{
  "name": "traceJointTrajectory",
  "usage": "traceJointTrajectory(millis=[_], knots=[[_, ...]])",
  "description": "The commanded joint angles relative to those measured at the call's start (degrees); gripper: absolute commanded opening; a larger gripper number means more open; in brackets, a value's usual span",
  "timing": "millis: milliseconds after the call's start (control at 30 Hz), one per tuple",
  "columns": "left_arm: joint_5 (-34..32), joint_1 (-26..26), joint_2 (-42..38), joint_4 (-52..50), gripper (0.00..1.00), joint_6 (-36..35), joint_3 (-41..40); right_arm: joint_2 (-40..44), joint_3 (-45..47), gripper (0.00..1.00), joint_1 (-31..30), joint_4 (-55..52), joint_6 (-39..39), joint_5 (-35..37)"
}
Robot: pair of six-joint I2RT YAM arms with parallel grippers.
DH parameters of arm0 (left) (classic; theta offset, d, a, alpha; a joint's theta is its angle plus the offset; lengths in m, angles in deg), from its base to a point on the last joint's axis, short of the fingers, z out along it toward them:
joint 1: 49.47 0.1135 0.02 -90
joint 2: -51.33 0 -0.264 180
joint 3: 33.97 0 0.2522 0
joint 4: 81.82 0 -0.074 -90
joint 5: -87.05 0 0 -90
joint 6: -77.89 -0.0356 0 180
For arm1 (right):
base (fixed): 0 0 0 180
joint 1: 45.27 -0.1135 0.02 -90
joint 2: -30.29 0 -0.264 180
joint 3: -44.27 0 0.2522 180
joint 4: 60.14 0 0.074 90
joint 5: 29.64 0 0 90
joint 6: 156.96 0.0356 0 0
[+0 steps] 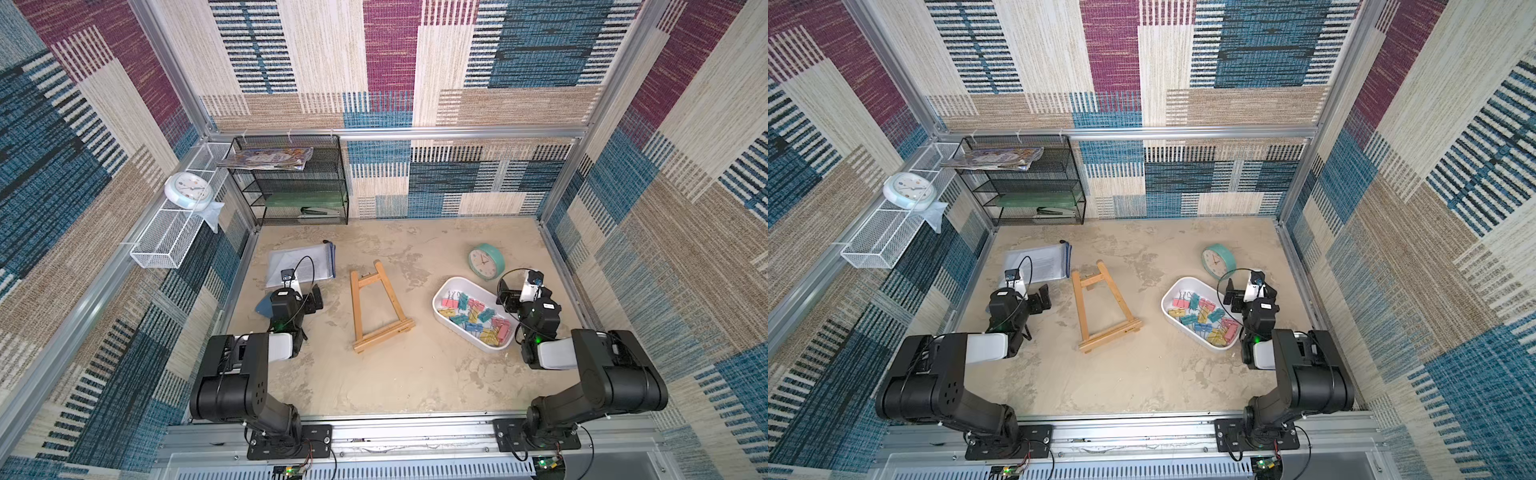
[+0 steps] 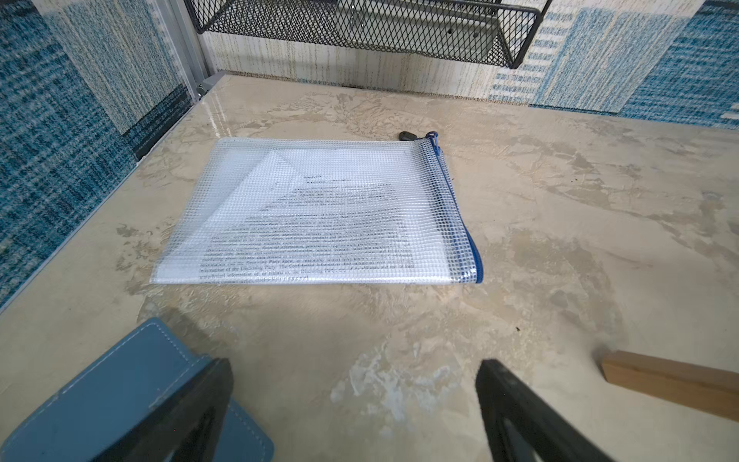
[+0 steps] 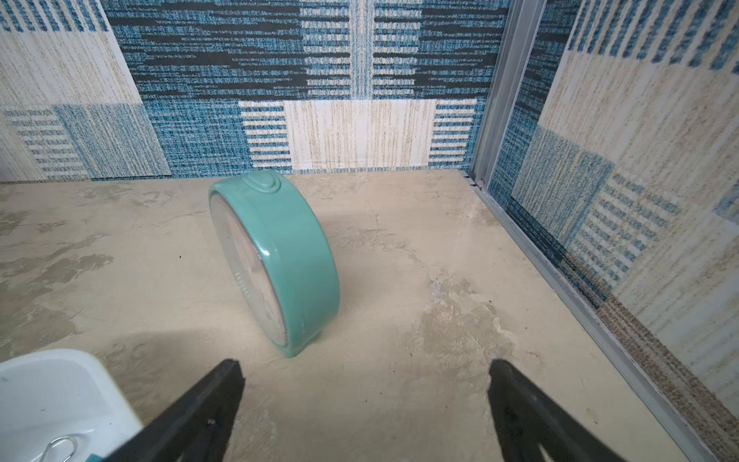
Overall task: Take out the binder clips from the storage box
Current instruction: Move the distractor to the center of the board.
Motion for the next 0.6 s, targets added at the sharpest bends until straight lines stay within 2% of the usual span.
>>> traceJointTrajectory(millis=[0,467,567], knots=[[0.4,0.0,0.1,-0.2,0.99,-0.3,0.4,0.1,0.1,0.99,0.0,0.5,0.1,-0.1],[0.4,0.0,0.2,-0.1,0.99,-0.4,0.3,0.2,0.1,0.99,0.0,0.6,0.5,0.3],[1.2,-0.3,-1.2,3.2,0.99,-0.9,-2.1,0.9,0.9,0.99,-0.1,1.7,0.0,0.1]])
